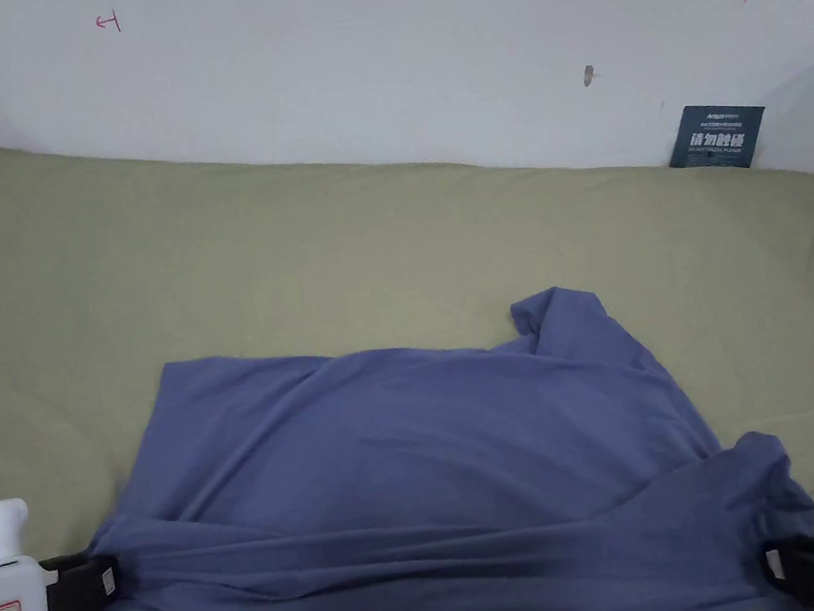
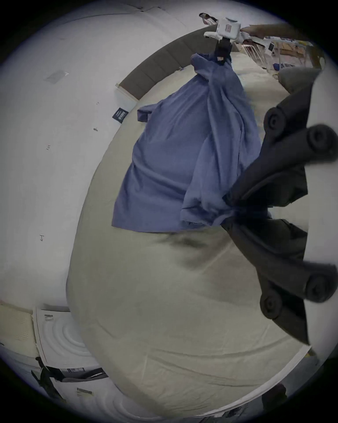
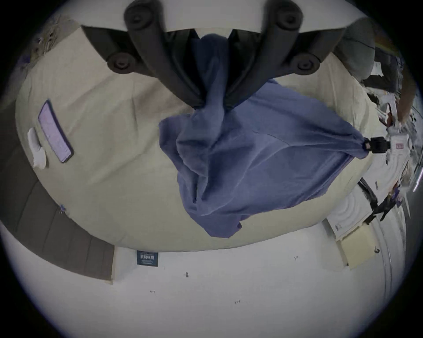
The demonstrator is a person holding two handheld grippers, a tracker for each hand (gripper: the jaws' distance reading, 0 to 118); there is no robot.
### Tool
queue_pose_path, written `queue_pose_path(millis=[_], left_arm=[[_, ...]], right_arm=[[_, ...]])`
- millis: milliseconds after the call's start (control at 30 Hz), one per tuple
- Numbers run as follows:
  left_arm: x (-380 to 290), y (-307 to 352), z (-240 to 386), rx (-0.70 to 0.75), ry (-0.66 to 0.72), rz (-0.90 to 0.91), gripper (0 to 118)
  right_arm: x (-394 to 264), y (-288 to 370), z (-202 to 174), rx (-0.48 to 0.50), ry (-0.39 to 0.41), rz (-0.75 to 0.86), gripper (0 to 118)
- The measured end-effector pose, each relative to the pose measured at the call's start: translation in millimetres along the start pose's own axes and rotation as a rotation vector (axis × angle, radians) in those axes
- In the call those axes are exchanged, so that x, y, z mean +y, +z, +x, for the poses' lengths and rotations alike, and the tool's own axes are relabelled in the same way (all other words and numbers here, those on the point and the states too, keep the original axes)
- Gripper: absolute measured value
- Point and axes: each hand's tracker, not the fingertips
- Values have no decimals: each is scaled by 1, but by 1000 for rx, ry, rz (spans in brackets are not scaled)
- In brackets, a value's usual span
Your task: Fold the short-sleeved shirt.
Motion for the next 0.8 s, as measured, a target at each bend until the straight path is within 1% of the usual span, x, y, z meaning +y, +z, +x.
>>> queue_pose_path(millis=[67, 133, 200, 300, 333, 433, 467, 533, 567, 600, 700, 733, 767, 800], left_arm=[[-3, 13, -1, -13, 9, 1, 9], [-8, 27, -4, -23, 16, 9, 9], [-13, 39, -6, -40, 22, 1, 9], [-29, 53, -11, -45, 38, -32, 9], [-36, 55, -14, -49, 64, -55, 9], [-62, 53, -22, -51, 104, -123, 9], [-70, 51, -24, -38, 97, -146, 9], [-85, 45, -28, -9, 96, -190, 9], [-91, 43, -30, 1, 107, -194, 9], [-96, 41, -34, -4, 121, -192, 9], [-102, 44, -43, -46, 196, -163, 11], [-102, 46, -44, -55, 220, -159, 19], [-100, 53, -41, -42, 216, -160, 43], [-98, 59, -38, -22, 209, -148, 65]], right_arm=[[-3, 15, 0, -1, 9, -4, 7], [-7, 31, 3, 25, -18, -11, 7], [-15, 47, 4, 37, -26, -2, 7], [-30, 63, 7, 35, -20, -42, 7], [-36, 65, 9, 36, -24, -64, 7], [-59, 61, 16, 40, -71, -135, 7], [-67, 57, 17, 37, -80, -168, 7], [-82, 49, 17, 26, -57, -213, 7], [-89, 45, 18, 10, -59, -232, 7], [-94, 42, 19, 6, -59, -227, 7], [-101, 40, 25, 11, -110, -216, 7], [-99, 42, 27, 29, -122, -211, 9], [-95, 45, 27, 32, -128, -212, 22], [-91, 51, 26, 31, -139, -201, 42]])
